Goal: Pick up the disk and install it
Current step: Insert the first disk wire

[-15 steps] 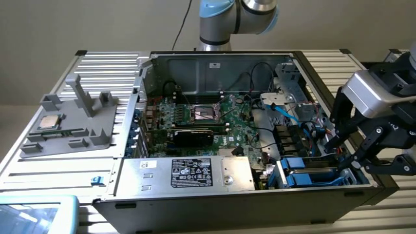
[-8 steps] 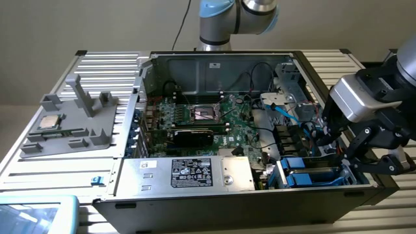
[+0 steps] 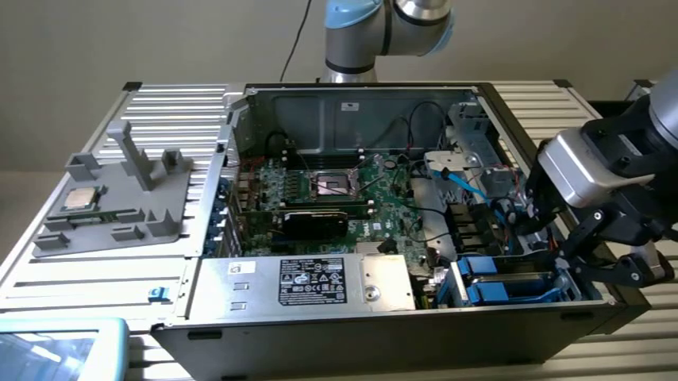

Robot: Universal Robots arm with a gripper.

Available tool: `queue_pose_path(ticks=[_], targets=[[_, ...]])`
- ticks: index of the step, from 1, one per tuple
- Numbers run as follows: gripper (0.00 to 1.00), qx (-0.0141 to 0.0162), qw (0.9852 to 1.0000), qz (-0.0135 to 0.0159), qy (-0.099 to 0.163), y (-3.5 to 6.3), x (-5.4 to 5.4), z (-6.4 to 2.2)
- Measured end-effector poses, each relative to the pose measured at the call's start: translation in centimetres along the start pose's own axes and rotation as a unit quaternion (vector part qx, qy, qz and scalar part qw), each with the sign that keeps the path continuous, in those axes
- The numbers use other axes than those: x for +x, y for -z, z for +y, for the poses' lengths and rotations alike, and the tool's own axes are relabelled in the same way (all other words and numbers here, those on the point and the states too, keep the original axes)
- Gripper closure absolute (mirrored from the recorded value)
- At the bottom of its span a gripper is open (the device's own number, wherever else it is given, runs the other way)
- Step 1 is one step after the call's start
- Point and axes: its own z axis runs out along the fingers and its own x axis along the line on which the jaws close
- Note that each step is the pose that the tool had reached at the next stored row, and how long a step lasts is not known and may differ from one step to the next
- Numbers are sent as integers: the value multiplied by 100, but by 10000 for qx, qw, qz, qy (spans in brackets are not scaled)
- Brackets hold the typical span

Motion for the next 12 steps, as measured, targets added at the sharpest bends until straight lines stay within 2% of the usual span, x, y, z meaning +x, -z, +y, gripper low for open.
queue_pose_path(ticks=[8, 12], targets=[[59, -3, 10000, 1, 6, -24, 56, -87], [59, -11, 10000, 0, 9, -56, 76, -91]])
